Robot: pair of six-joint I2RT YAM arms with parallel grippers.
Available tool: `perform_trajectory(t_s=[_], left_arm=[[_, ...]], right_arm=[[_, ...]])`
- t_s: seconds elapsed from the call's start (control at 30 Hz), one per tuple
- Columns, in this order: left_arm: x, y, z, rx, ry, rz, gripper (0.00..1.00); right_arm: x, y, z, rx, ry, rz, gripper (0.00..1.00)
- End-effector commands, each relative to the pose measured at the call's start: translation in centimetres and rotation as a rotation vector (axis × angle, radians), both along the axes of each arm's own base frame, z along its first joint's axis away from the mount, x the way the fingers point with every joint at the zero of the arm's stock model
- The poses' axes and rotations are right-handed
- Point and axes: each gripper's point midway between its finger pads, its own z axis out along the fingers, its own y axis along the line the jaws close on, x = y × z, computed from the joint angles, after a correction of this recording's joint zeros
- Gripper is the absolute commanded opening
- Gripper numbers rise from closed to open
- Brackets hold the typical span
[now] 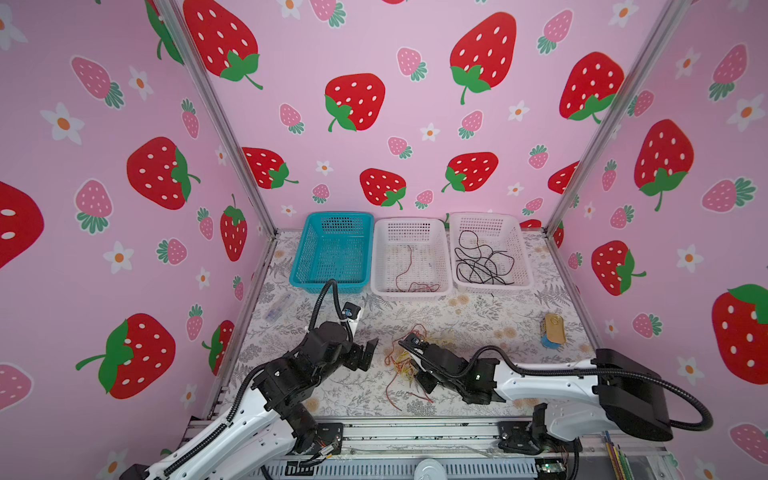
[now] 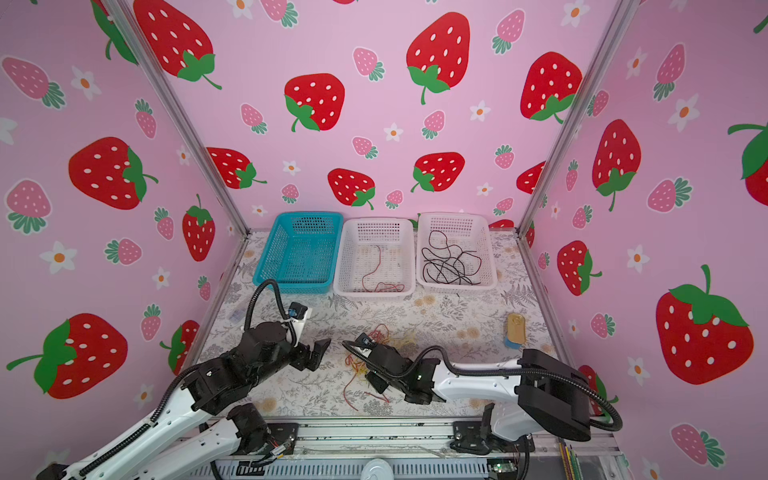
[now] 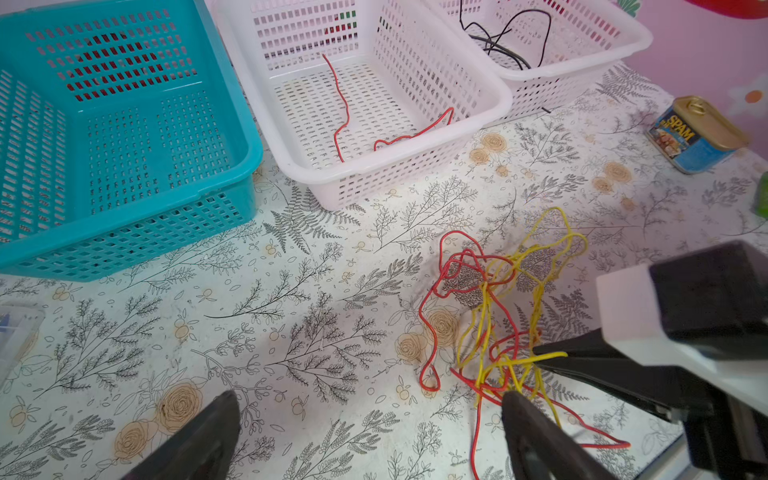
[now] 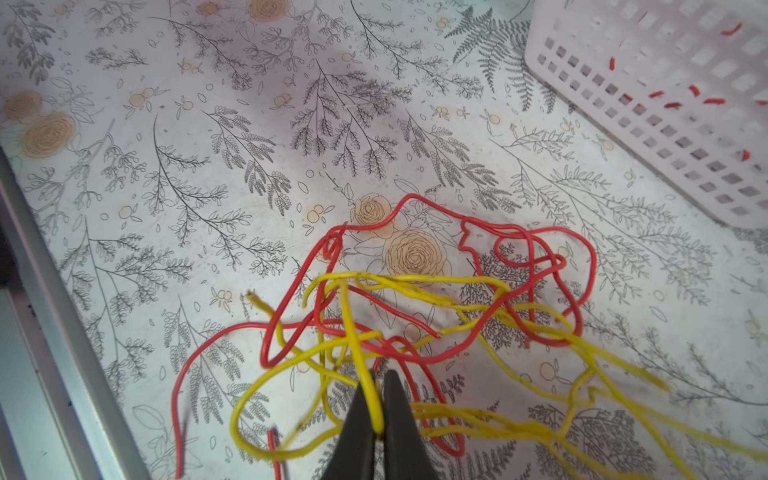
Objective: Untangle the cables
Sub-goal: 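Grasp a yellow wire in the tangle with the right gripper, then lift the yellow wire with the right gripper toward the left gripper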
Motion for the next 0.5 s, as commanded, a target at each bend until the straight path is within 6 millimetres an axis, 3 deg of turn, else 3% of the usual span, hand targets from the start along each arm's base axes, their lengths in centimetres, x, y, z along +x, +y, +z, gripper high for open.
perform_trajectory(t_s=[0.0,0.33,0.47], left_arm=[[0.2,-0.1,1.1,-0.013,-0.019,-0.004,0.99],[0.1,-0.3,1.9,-0.051,-0.021,-0.002,0.99],[-0.1,-1.0,3.3,-0.116,-0.001,-0.005,0.99]], right_arm=[[-0.2,0.5,2.7,0.076,-0.031,0.026,0.02],[-2.2,-2.6,12.7,0.483,-0.114,0.143,0.00],[-2.2,-4.1,15.3,0.616,-0.084,0.171,0.00]])
